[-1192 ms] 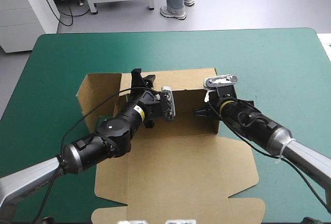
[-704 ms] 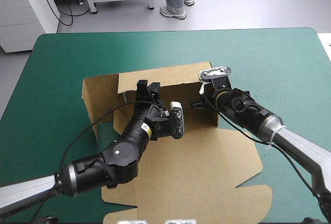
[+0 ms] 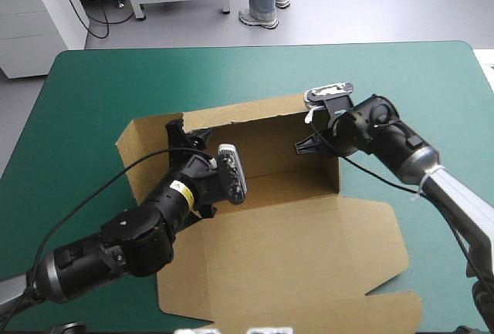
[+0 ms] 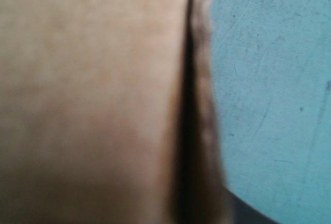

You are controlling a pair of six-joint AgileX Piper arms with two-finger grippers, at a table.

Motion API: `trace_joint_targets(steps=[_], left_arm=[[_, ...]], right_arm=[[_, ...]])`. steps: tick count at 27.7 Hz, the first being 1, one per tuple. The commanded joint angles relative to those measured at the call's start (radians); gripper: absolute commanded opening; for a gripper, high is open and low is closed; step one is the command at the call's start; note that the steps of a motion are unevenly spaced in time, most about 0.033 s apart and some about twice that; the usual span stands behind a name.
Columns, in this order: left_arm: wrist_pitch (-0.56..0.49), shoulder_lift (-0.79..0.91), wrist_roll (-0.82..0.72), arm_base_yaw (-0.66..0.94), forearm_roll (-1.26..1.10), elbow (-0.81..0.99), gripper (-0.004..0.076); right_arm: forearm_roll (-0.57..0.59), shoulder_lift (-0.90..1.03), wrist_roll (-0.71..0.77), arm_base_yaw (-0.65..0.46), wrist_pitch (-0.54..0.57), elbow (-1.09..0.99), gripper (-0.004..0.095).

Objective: Fold the box

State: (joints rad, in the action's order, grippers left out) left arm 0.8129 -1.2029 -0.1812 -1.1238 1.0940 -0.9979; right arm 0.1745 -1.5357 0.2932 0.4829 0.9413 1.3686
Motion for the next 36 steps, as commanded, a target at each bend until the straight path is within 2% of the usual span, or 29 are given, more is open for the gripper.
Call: trace_joint_targets(steps=[1,2,5,9,10,13,18,23,25,30,33,36], left_arm=[[-0.03,0.025,0.044,0.082,-0.086,-0.094,0.0405],[-0.03,0.025,0.071,0.108,-0.135,-0.131,0.0405],[-0.018,0.025,0.108,0.127,-0.197,-0.177,0.0405],[0.012,0.025,0.166,0.158,-0.312,-0.209,0.0405],[0.042,0.025,0.223,0.191,-0.405,-0.213,0.0399],[0.047,0.025,0.297,0.283,-0.549,-0.213,0.0357],[0.0,0.037,0.309,0.451,-0.723,-0.213,0.0277],[-0.029,0.126,0.307,0.614,-0.844,-0.194,0.0207],[-0.04,0.187,0.307,0.674,-0.881,-0.148,0.0179],[-0.169,0.407,0.307,0.752,-0.969,0.1,0.0079],[-0.143,0.55,0.307,0.751,-0.975,0.266,-0.001],[-0.14,0.689,0.307,0.751,-1.004,0.408,-0.0005]], right_arm=[[-0.129,0.014,-0.183,-0.133,0.103,0.111,-0.0018],[-0.148,-0.008,-0.228,-0.193,0.191,0.152,-0.0018],[-0.138,-0.068,-0.268,-0.251,0.315,0.217,-0.0018],[-0.138,-0.143,-0.293,-0.276,0.31,0.285,-0.0018],[-0.138,-0.182,-0.306,-0.276,0.31,0.319,-0.0018],[-0.14,-0.251,-0.306,-0.274,0.31,0.354,-0.0018],[-0.141,-0.336,-0.306,-0.274,0.31,0.373,-0.0018],[-0.165,-0.385,-0.306,-0.273,0.297,0.373,-0.0018],[-0.19,-0.393,-0.306,-0.273,0.27,0.373,-0.0017],[-0.205,-0.394,-0.306,-0.263,0.209,0.373,-0.0016],[-0.175,-0.394,-0.306,-0.243,0.184,0.373,-0.0016],[-0.146,-0.394,-0.306,-0.223,0.153,0.373,-0.0016]])
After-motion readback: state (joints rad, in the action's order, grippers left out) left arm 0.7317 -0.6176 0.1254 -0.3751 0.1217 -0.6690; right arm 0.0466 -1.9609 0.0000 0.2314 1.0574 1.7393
